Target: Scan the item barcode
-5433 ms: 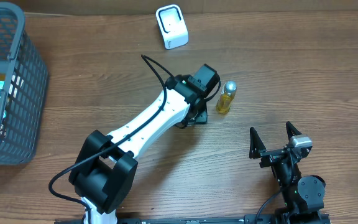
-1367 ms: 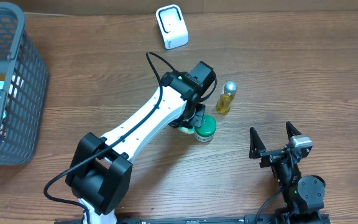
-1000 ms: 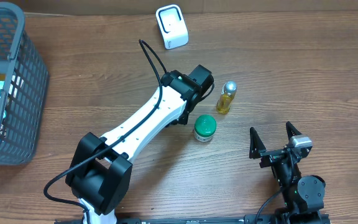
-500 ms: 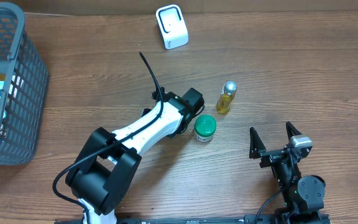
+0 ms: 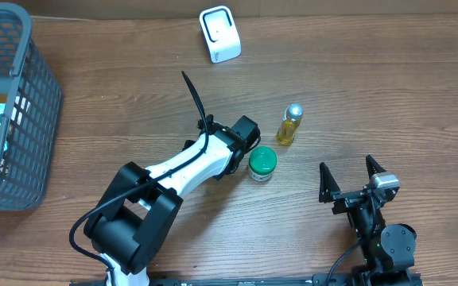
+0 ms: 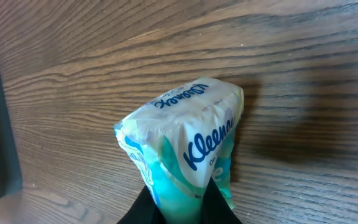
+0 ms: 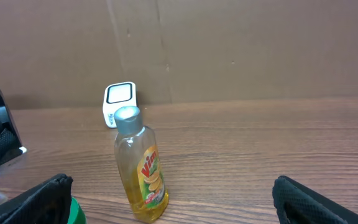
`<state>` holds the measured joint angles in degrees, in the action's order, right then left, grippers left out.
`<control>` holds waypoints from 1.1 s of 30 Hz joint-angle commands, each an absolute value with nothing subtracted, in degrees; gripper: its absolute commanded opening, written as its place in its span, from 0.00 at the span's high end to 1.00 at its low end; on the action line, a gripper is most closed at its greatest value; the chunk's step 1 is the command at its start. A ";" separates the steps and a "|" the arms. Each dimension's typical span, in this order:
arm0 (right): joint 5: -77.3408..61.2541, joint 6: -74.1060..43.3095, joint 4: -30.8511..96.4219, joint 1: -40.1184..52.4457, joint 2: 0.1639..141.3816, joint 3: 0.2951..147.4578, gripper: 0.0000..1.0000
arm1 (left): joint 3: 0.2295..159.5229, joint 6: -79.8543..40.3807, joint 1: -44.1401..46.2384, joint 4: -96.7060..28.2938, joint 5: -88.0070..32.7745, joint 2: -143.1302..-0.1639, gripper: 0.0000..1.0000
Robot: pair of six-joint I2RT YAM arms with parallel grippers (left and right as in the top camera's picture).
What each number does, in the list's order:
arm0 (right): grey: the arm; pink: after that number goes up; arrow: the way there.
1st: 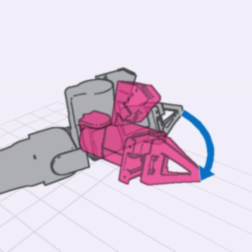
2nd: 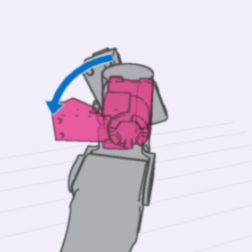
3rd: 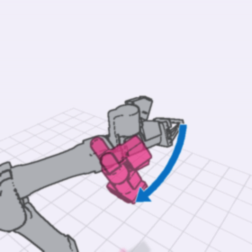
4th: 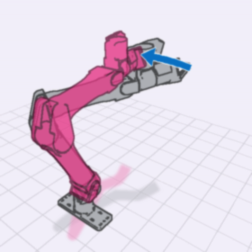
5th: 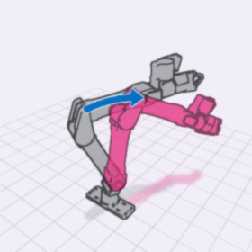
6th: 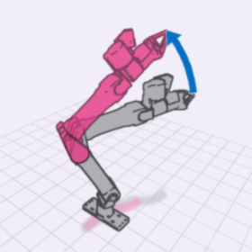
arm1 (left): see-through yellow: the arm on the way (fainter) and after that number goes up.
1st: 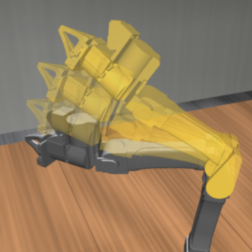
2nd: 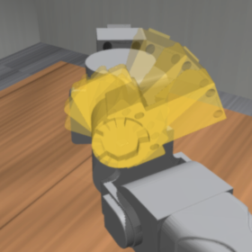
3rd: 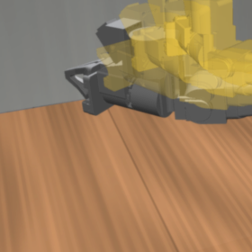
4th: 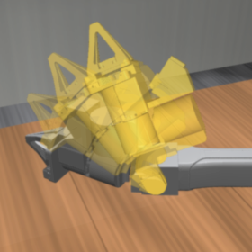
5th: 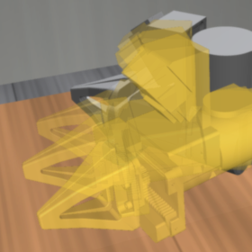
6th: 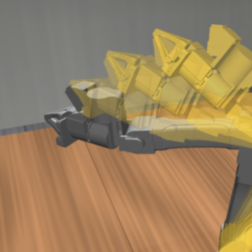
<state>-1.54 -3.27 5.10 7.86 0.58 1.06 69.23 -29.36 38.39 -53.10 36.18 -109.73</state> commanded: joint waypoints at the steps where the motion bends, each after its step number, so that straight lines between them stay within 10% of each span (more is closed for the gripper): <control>1: -1.54 -3.66 4.69 7.64 0.16 0.47 0.00 | 68.73 -28.27 38.17 -53.04 35.92 -109.40 0.96; 17: -1.54 -3.66 4.69 7.64 0.16 0.47 0.00 | 68.73 -28.25 38.17 -52.18 34.50 -109.40 0.95; 33: -1.54 -3.66 4.69 7.64 0.16 0.47 0.00 | 69.14 -28.27 38.17 -50.30 30.06 -109.38 0.44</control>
<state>-1.52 -3.25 5.08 7.86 0.58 1.06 69.06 -28.32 38.39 -50.30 30.94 -109.73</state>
